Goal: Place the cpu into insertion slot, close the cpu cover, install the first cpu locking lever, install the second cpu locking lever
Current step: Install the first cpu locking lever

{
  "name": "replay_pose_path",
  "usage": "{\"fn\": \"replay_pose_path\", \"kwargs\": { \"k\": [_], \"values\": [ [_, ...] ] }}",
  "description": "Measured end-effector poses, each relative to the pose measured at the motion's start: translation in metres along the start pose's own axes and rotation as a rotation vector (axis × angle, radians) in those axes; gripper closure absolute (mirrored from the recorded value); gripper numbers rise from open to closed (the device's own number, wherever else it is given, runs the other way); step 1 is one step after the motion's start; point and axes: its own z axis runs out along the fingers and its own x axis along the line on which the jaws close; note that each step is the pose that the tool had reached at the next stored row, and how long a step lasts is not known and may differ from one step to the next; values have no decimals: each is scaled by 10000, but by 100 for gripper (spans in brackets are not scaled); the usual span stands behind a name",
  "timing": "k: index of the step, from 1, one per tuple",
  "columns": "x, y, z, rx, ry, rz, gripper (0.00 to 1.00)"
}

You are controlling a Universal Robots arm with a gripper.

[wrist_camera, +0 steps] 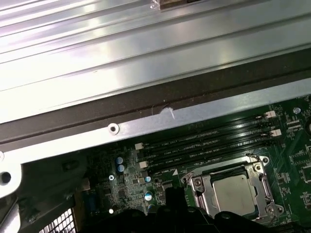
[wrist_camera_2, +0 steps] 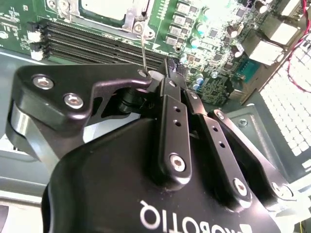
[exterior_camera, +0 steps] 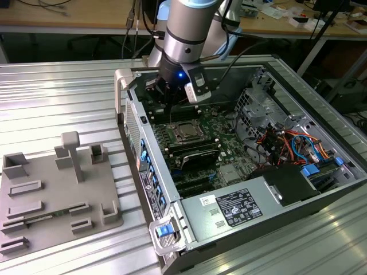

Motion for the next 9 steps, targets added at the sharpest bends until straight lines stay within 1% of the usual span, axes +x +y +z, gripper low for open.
{"fn": "replay_pose_path", "kwargs": {
  "k": [3,7,8,9],
  "values": [
    [-54,14,3,0,2,-17,89],
    [-167,42,8,1,4,-24,89],
    [-180,45,9,2,6,-35,89],
    [-180,45,9,-6,9,-71,89]
  ]
}}
